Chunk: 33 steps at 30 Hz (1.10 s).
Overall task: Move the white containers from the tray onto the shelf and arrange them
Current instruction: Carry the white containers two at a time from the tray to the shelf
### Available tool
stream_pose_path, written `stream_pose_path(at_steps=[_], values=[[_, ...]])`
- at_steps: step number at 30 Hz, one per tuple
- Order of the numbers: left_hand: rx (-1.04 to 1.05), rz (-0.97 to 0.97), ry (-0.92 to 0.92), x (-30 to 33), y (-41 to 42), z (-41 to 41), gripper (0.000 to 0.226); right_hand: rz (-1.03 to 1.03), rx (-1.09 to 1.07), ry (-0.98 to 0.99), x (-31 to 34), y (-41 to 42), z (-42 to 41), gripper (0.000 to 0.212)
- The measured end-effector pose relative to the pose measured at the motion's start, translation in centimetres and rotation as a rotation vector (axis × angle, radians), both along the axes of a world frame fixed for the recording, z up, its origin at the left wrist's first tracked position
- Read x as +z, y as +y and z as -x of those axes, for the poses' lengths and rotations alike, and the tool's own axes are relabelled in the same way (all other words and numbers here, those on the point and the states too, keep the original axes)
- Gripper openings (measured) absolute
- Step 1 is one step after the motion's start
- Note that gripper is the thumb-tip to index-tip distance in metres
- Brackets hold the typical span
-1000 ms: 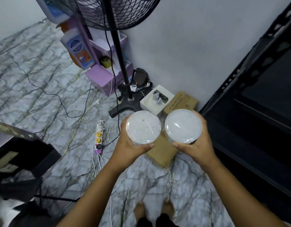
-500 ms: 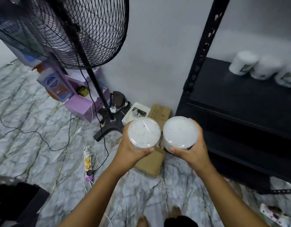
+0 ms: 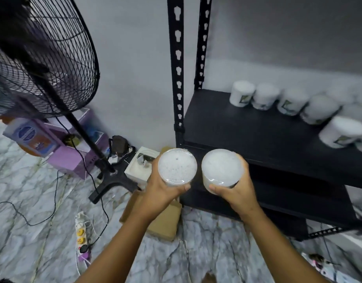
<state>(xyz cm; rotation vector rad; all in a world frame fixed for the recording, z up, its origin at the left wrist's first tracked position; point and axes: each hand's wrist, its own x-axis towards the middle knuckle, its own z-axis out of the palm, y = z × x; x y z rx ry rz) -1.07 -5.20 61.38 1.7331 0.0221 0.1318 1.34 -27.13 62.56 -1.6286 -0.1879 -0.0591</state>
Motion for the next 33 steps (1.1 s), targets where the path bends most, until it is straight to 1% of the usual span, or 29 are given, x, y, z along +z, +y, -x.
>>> stream_pose_path(at_steps=[6,14,17,22,25,28,31,33], values=[[-0.020,-0.017,-0.043,1.1,-4.6,-3.5,0.087,-0.004,-0.063,-0.002,0.6,-4.2,-2.4,0.090],[-0.061,-0.044,-0.021,1.1,-8.7,-8.8,0.089,0.004,-0.163,0.029,0.7,-8.0,-6.6,0.087],[-0.086,-0.043,-0.011,0.7,-9.6,-11.3,0.089,0.021,-0.197,0.048,0.4,-8.8,-8.7,0.090],[-0.135,-0.028,-0.002,-0.4,-10.7,-16.0,0.087,0.009,-0.249,0.079,-0.8,-9.7,-12.7,0.090],[-0.148,-0.014,-0.003,-1.2,-11.3,-18.7,0.087,0.009,-0.271,0.113,-2.1,-10.0,-15.0,0.094],[-0.180,0.012,0.005,-2.2,-11.5,-20.9,0.085,0.020,-0.304,0.129,-3.4,-10.2,-16.9,0.090],[-0.185,0.035,0.028,-2.9,-11.9,-22.7,0.084,0.025,-0.307,0.148,-4.4,-10.4,-18.4,0.088],[-0.180,0.037,0.036,-3.1,-12.2,-23.5,0.085,0.025,-0.293,0.147,-4.9,-10.6,-19.3,0.092]])
